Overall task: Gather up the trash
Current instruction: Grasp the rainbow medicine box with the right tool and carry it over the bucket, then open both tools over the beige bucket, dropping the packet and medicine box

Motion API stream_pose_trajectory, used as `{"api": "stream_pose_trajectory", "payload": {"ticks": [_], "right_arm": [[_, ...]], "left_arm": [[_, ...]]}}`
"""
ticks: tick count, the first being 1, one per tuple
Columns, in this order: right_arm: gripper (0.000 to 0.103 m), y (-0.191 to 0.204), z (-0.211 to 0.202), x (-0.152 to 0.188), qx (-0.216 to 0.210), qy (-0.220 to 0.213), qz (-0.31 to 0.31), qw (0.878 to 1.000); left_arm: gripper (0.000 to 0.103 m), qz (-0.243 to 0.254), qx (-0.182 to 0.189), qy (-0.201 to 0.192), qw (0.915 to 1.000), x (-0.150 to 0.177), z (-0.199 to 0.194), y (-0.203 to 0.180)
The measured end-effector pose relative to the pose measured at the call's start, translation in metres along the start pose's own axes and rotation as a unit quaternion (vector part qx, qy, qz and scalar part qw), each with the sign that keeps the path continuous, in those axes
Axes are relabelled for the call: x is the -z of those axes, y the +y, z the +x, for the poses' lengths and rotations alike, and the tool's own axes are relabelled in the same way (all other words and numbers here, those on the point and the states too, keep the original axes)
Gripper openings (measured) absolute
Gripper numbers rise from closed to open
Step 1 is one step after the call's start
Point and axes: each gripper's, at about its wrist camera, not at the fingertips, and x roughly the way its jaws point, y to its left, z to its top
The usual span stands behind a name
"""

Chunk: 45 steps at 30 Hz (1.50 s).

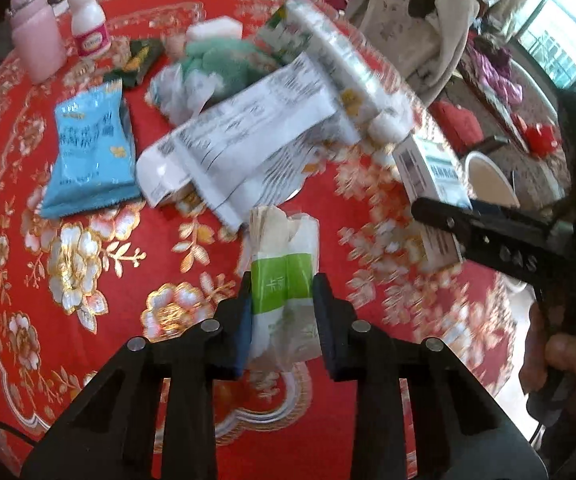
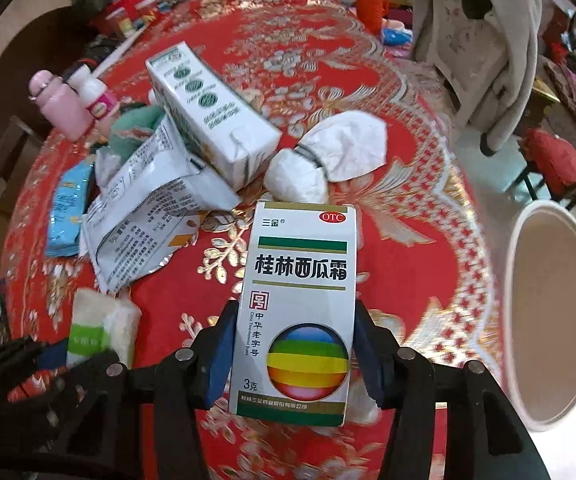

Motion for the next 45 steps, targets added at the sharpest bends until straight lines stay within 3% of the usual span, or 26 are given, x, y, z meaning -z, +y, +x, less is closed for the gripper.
{"api": "stream_pose_trajectory", "payload": {"ticks": [2, 8, 18, 25, 31, 35, 37, 38, 39, 45], "right_arm": [[0.052, -0.011, -0.013, 0.002, -0.026, -0.010, -0.001, 1.000], [0.052, -0.051, -0.051, 0.006, -0.046, -0.038, 0.007, 0.998], [0.052, -0.146, -0.086, 0.028, 0.004, -0.061, 0.080, 0.995], [0.052, -0.218, -0.086, 0.052, 0.037, -0.042, 0.145, 0.988], [0.052, -0.254, -0.079, 0.065, 0.049, -0.028, 0.175, 0.983], [0.053, -0.268, -0.074, 0.072, 0.054, -0.019, 0.186, 0.981], [0.058, -0.270, -0.073, 0.074, 0.057, -0.017, 0.191, 0.980], [0.068, -0.272, -0.072, 0.075, 0.061, -0.015, 0.193, 0.979], [0.071, -0.273, -0.072, 0.076, 0.065, -0.015, 0.193, 0.979], [0.071, -0.273, -0.071, 0.079, 0.062, -0.008, 0.192, 0.979]], "left_arm": [[0.025, 0.007, -0.002, -0.007, 0.9999, -0.005, -0.005, -0.015], [0.025, 0.029, 0.017, -0.031, 0.9990, -0.025, -0.011, -0.070], [0.025, 0.071, 0.085, -0.035, 0.9932, -0.056, 0.006, -0.160], [0.025, 0.077, 0.148, -0.003, 0.9860, -0.070, 0.041, -0.216], [0.038, 0.068, 0.190, 0.000, 0.9795, -0.073, 0.058, -0.246], [0.056, 0.067, 0.199, -0.001, 0.9777, -0.075, 0.064, -0.259], [0.060, 0.067, 0.202, -0.003, 0.9770, -0.076, 0.064, -0.263], [0.060, 0.068, 0.204, -0.004, 0.9766, -0.076, 0.064, -0.263], [0.061, 0.070, 0.203, -0.006, 0.9766, -0.074, 0.063, -0.264], [0.061, 0.075, 0.160, -0.019, 0.9840, -0.072, 0.060, -0.256]]}}
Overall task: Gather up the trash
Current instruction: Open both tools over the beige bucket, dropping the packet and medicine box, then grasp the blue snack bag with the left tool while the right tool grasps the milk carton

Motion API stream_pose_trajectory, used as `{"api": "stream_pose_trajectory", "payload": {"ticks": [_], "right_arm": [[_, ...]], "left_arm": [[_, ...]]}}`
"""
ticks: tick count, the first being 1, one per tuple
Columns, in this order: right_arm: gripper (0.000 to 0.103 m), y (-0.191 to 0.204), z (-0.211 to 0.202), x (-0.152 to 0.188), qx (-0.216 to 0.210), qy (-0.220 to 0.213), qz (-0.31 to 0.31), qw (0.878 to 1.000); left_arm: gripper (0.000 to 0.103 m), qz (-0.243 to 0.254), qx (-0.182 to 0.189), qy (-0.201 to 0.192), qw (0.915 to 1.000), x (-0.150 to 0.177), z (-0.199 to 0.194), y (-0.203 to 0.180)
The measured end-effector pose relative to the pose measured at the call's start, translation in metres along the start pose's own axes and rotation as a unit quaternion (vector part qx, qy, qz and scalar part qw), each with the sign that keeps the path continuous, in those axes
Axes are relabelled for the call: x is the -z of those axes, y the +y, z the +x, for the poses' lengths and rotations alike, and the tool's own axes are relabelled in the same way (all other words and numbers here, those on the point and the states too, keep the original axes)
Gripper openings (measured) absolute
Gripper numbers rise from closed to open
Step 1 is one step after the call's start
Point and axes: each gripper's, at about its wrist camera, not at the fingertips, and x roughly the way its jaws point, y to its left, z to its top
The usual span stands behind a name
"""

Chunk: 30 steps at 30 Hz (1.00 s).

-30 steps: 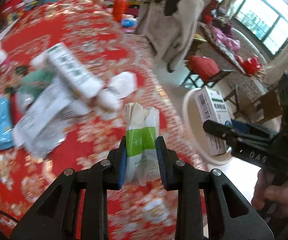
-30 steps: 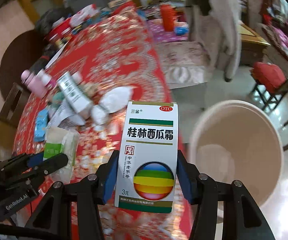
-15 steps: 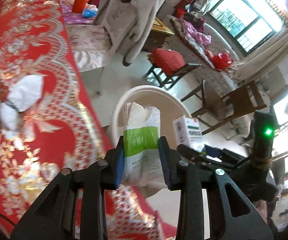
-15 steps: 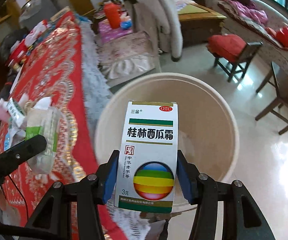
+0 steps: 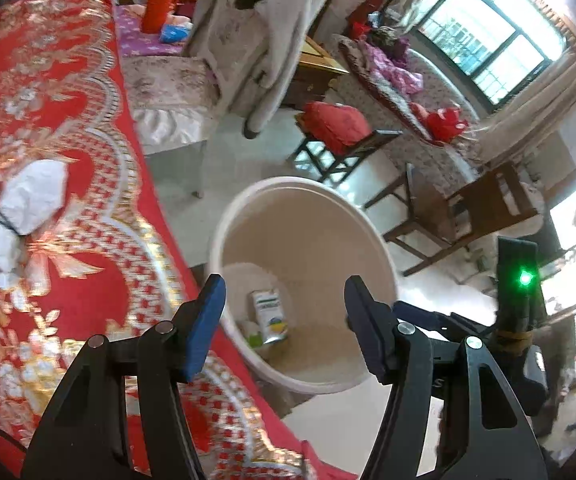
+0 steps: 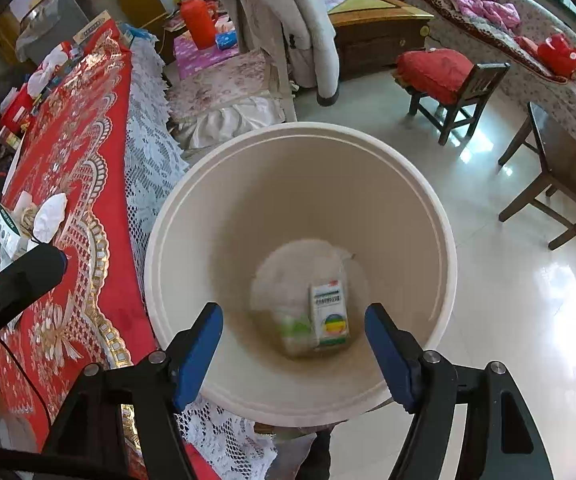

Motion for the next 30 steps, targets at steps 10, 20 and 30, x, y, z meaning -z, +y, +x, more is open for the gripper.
{"api": "stream_pose_trajectory", "payload": {"ticks": [10, 20, 30], "right_arm": [[0.071, 0.032, -0.001, -0.008, -0.015, -0.002, -0.026, 1.000], [0.071, 0.087, -0.012, -0.017, -0.031, -0.026, -0.075, 0.996], [0.073, 0.156, -0.018, -0.024, -0.053, -0.046, -0.130, 0.989]], "left_arm": [[0.061, 0.017, -0.093, -0.034, 0.9949, 0.005, -0.027, 0.029], [0.061, -0.003, -0.153, -0.074, 0.9854, 0.010, -0.067, 0.070], [0.061, -0.034, -0.206, -0.112, 0.9716, 0.017, -0.114, 0.114]]}}
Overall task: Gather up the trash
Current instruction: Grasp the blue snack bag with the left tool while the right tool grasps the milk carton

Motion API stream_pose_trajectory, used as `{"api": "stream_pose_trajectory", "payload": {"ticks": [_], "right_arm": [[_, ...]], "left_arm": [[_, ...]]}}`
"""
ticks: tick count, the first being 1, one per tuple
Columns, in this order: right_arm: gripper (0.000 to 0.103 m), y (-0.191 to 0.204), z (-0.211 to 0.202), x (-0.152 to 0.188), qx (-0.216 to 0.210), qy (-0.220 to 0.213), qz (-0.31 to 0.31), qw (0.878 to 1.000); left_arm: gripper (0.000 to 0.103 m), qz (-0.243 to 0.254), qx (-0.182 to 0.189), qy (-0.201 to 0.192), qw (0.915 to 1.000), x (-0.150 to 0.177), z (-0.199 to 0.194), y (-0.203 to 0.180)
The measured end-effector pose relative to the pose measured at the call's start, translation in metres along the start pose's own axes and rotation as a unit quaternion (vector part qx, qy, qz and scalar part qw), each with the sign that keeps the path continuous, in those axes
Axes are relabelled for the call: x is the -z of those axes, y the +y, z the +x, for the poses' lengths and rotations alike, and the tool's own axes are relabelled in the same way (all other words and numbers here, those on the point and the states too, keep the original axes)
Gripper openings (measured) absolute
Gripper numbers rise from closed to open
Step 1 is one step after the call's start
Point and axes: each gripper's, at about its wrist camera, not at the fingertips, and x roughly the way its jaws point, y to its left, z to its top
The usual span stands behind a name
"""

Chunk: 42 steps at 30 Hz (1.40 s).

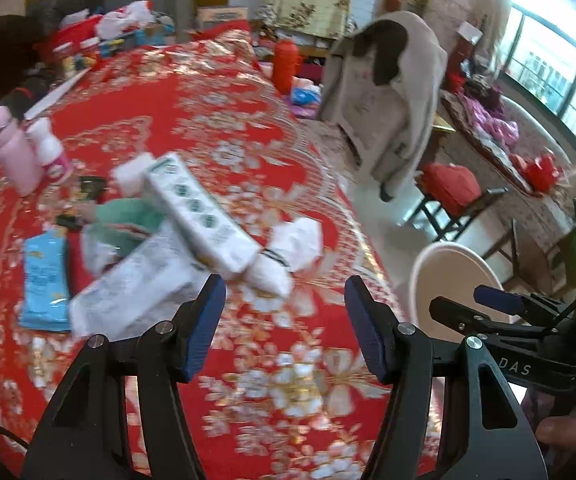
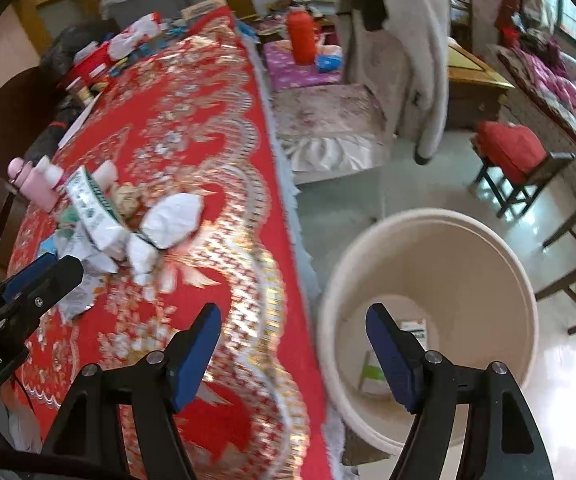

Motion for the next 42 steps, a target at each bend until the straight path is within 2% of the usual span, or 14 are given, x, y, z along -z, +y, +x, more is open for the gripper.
{"api": "stream_pose_trajectory", "payload": {"ticks": [7, 16, 30, 34, 42], "right_arm": [[0.073, 0.048, 0.004, -0.009, -0.019, -0.007, -0.035, 0.999], [0.075, 0.098, 0.009, -0.018, -0.040, -0.011, -0.070, 0.997], [0.076, 0.157, 0.028, -0.028, -0.067, 0.001, -0.111, 0.992], [0.076, 0.171, 0.038, -0.031, -0.071, 0.009, -0.122, 0.990], [0.078, 0.185, 0.052, -0.044, -0.068, 0.014, -0.133, 0.989]], "left_arm": [[0.061, -0.027, -0.034, -0.010, 0.9990, 0.003, -0.016, 0.043], [0.061, -0.066, -0.058, -0.015, 0.9960, 0.008, -0.034, 0.093], [0.061, -0.137, -0.106, -0.010, 0.9849, 0.033, -0.054, 0.185], [0.061, -0.166, -0.104, -0.001, 0.9806, 0.042, -0.051, 0.210], [0.061, -0.211, -0.066, 0.026, 0.9749, 0.044, -0.024, 0.244]]}}
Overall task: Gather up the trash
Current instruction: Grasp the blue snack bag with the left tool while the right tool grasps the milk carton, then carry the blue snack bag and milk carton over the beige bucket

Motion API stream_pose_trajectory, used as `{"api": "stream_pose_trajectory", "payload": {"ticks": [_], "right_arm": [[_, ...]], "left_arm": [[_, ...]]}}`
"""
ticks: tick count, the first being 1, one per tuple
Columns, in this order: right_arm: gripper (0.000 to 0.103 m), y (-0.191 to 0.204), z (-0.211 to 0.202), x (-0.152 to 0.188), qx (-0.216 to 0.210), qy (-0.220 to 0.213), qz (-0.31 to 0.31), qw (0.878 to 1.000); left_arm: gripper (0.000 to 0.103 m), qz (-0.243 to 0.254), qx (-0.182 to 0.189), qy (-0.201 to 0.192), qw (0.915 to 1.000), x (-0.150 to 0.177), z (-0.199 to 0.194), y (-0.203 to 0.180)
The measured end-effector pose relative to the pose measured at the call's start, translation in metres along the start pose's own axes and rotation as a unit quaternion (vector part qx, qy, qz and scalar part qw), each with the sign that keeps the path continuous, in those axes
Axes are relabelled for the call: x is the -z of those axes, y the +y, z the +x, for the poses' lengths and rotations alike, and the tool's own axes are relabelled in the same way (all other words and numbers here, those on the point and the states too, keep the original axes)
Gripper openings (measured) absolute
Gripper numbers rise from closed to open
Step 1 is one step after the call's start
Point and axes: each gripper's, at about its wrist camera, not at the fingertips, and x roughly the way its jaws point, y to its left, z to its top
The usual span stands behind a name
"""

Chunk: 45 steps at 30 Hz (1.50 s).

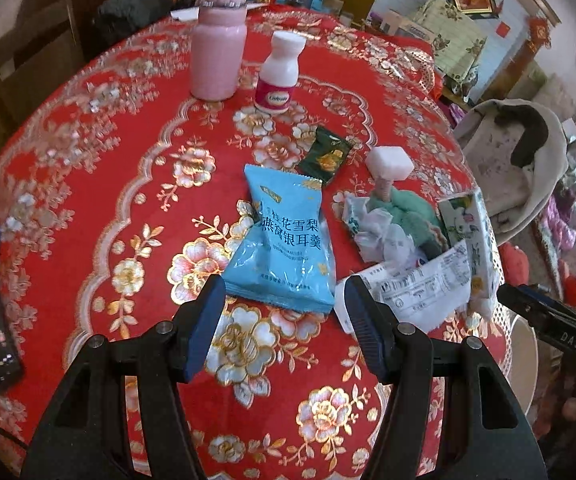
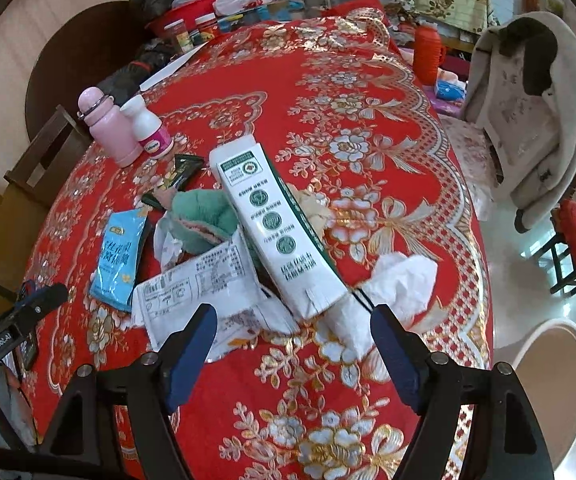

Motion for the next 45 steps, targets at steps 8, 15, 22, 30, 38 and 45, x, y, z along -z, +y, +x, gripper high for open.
{"api": "stream_pose_trajectory", "payload": {"ticks": [8, 15, 22, 30, 38, 45], "right_arm": [[0.080, 0.008, 0.014, -0.018, 0.009, 0.004, -0.026, 1.000], [0.080, 0.001, 0.031, -0.035, 0.006, 0.016, -0.018, 1.000], [0.080, 0.002, 0.046, -0.057, -0.029, 0.024, -0.010, 0.999], [0.049, 0.011, 0.066, -0.072, -0.037, 0.032, -0.027, 0.998], [0.042, 0.014, 0.042, -0.076, -0.041, -0.009, -0.040, 0.998], [0.042, 0.013, 0.003, -0.082, -0.060, -0.051, -0.029, 0.996]], "left_arm": [[0.061, 0.007, 0.006, 0.028, 0.9996, -0.021, 0.034, 0.005], [0.061, 0.019, -0.003, 0.050, 0.9986, -0.035, 0.062, 0.006], [0.061, 0.031, -0.012, 0.064, 0.9974, -0.043, 0.079, 0.003], [0.058, 0.040, -0.010, 0.064, 0.9971, -0.044, 0.087, 0.000], [0.040, 0.029, 0.003, 0.055, 0.9981, -0.048, 0.071, 0.001], [0.037, 0.032, 0.021, 0.026, 0.9989, -0.053, 0.037, -0.009]]}}
